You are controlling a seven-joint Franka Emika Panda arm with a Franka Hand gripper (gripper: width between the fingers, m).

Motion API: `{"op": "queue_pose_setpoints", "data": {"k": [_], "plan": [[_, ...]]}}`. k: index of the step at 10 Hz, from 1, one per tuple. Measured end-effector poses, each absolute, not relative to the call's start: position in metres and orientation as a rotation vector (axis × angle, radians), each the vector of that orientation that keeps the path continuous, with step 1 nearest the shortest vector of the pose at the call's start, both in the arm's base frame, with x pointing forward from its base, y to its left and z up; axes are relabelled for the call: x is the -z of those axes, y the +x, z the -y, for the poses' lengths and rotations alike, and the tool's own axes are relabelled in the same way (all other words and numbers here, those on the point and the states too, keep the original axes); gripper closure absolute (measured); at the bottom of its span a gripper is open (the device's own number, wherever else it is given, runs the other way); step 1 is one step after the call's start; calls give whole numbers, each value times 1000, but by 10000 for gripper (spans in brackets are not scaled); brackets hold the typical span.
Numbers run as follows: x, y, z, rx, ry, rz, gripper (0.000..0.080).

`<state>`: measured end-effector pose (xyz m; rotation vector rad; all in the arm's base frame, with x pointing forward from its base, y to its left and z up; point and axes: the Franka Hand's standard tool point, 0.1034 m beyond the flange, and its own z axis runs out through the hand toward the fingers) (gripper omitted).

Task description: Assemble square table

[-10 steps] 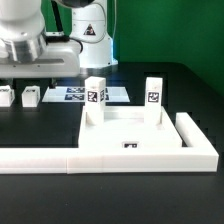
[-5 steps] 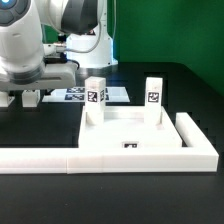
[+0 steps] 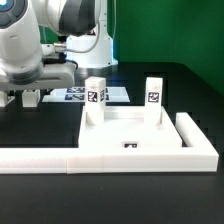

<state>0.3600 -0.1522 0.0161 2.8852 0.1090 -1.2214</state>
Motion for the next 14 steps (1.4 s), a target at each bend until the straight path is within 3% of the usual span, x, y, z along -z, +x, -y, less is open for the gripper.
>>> {"op": "queue_pose_setpoints", "data": {"k": [9, 10, 11, 12, 14], "plan": [[-7, 348, 145, 1283, 2876, -46, 178], [-6, 348, 145, 1284, 2874, -48, 360], [-6, 348, 144, 1287, 2874, -50, 360], [-6, 348, 144, 1287, 2875, -51, 515], [-6, 348, 144, 1287, 2875, -52, 514]]}}
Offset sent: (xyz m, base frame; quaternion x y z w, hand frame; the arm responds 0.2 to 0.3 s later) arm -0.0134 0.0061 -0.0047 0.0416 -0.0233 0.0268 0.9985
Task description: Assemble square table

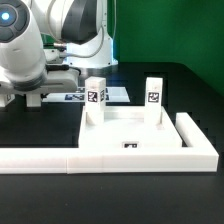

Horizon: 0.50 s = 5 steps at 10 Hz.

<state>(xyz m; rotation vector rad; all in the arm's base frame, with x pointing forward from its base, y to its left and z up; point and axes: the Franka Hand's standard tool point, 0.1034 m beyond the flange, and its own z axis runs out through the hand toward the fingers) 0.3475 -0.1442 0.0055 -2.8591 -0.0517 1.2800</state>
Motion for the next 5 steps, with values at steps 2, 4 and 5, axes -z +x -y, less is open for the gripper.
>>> {"op": "queue_pose_setpoints", "data": {"k": [2, 4, 5], "plan": [[-6, 348, 144, -1280, -2859, 52, 514], [-8, 352, 143, -1275, -2852, 78, 514], [-19, 373, 142, -1246, -2847, 135, 512]]}}
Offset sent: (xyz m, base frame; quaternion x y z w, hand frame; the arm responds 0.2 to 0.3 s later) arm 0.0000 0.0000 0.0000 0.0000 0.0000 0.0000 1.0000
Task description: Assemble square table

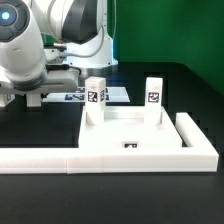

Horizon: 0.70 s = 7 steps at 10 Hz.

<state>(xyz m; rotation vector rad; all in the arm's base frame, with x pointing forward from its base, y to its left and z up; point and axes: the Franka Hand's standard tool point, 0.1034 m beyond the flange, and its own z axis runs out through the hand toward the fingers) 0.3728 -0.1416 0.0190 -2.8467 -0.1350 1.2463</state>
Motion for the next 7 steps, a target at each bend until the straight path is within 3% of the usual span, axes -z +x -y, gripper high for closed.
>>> {"op": "queue_pose_setpoints", "data": {"k": [4, 7], "plan": [[-54, 419, 125, -1166, -2862, 146, 512], [-50, 432, 127, -966, -2948, 165, 512]]}}
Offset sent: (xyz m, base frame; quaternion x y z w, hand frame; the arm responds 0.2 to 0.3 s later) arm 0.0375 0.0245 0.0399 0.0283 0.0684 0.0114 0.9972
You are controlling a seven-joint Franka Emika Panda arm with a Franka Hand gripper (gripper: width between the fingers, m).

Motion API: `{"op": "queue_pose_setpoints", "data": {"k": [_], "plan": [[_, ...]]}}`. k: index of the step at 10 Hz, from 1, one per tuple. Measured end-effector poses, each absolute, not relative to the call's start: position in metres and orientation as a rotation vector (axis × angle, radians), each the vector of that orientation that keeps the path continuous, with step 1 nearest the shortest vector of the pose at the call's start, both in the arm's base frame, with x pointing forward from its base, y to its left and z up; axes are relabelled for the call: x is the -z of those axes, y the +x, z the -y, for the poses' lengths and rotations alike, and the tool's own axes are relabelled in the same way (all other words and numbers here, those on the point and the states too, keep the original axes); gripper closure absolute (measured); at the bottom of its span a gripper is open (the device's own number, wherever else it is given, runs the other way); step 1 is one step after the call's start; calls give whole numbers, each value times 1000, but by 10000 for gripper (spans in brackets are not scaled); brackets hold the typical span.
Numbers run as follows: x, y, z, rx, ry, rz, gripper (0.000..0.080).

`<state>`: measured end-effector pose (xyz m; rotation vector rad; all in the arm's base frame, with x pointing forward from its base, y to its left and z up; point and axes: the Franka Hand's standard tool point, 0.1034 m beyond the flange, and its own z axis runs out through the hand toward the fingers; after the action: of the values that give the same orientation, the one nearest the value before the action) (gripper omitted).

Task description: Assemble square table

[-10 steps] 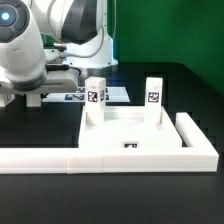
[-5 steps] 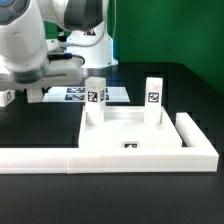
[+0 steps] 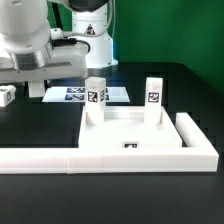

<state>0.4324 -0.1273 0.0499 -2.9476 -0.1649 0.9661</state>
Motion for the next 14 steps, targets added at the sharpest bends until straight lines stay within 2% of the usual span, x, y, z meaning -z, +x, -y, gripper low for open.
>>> {"op": "queue_pose_setpoints", "data": {"k": [3, 7, 9, 10, 12, 14], "plan": [[-47, 436, 127, -696, -3031, 163, 512], [-66, 471, 122, -383, -3099, 140, 512], [-82, 494, 125, -187, -3115, 104, 512], [-81, 499, 130, -75, -3139, 117, 512], [-78, 496, 131, -34, -3152, 124, 512], [-86, 508, 120, -5, -3150, 141, 512]]}}
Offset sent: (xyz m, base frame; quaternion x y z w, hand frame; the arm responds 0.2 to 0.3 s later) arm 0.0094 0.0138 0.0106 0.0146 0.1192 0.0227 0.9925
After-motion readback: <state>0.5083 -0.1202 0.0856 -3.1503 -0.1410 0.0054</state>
